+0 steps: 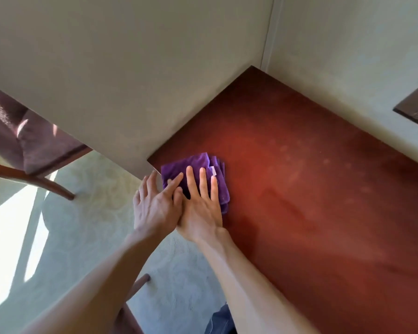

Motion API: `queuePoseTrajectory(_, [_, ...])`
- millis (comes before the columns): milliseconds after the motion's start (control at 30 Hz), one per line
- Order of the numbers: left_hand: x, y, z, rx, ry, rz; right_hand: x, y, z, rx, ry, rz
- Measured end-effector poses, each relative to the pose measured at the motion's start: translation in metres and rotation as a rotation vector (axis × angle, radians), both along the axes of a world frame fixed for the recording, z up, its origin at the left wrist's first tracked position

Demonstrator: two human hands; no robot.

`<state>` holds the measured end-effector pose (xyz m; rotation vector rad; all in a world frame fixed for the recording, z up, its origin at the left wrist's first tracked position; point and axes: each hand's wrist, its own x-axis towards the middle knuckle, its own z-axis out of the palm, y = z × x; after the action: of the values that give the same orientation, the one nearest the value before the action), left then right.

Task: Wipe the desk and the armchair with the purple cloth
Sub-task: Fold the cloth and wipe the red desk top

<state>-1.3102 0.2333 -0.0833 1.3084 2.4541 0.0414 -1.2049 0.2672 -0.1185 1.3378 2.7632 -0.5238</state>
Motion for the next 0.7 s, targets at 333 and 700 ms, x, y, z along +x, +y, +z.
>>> queuePoseTrajectory(333, [-0.051, 0.027, -0.006, 0.086, -0.506, 0.248, -0.047, 0.025, -0.007, 0.079, -0.07, 0.063])
queuePoseTrajectory(700, [-0.047, 0.02, 0.033, 0.328, -0.612, 0.377, -0.019, 0.063, 0.084, -0.532, 0.243, -0.023])
